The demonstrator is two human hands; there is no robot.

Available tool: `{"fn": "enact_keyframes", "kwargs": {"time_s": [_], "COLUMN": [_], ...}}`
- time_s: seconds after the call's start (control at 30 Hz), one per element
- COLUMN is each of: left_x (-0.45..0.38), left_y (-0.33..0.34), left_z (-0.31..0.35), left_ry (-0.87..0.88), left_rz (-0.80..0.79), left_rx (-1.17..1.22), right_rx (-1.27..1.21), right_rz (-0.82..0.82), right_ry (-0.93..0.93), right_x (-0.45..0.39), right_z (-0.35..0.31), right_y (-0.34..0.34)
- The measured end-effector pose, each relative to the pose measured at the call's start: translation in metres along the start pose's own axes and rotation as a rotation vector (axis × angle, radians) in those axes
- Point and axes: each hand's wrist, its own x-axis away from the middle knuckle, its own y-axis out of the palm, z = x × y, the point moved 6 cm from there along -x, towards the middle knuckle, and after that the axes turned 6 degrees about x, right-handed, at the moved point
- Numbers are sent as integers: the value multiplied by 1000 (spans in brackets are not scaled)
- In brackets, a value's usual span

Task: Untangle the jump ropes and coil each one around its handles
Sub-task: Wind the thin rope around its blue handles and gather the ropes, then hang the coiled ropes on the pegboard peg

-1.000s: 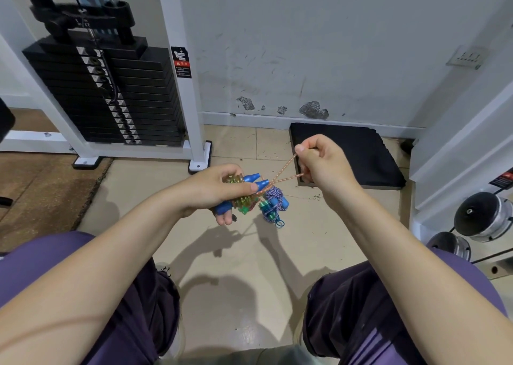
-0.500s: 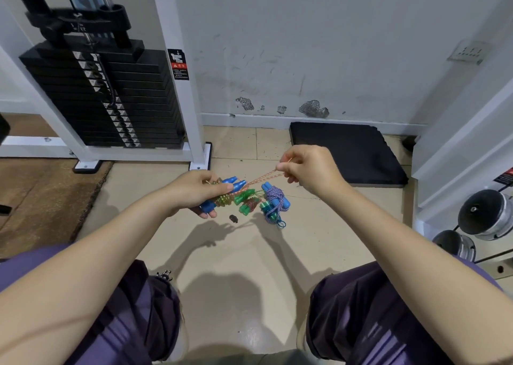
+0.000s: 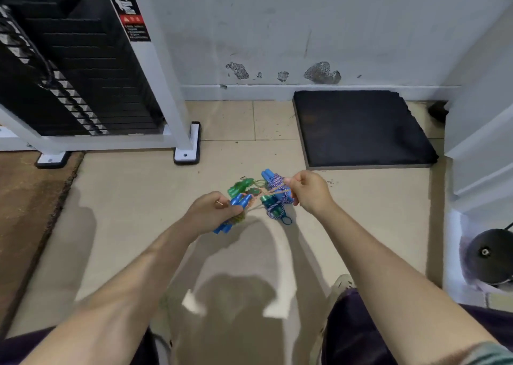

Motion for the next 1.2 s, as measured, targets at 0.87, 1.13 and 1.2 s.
{"fn": "enact_keyframes", "kwargs": {"time_s": [0.87, 1.13, 1.2], "left_x": [-242, -225, -213], "left_y": [49, 31, 30], "left_z": [-105, -113, -109], "left_ry": [-246, -225, -238], "left_rz": [62, 211, 209], "left_rx": [126, 374, 471], "right_rx": [202, -199, -327], "right_rz": [-222, 96, 119], "right_ry": [74, 266, 329], "right_x": [-129, -118, -107], "right_z": [125, 119, 115], "right_y": [136, 98, 94]}}
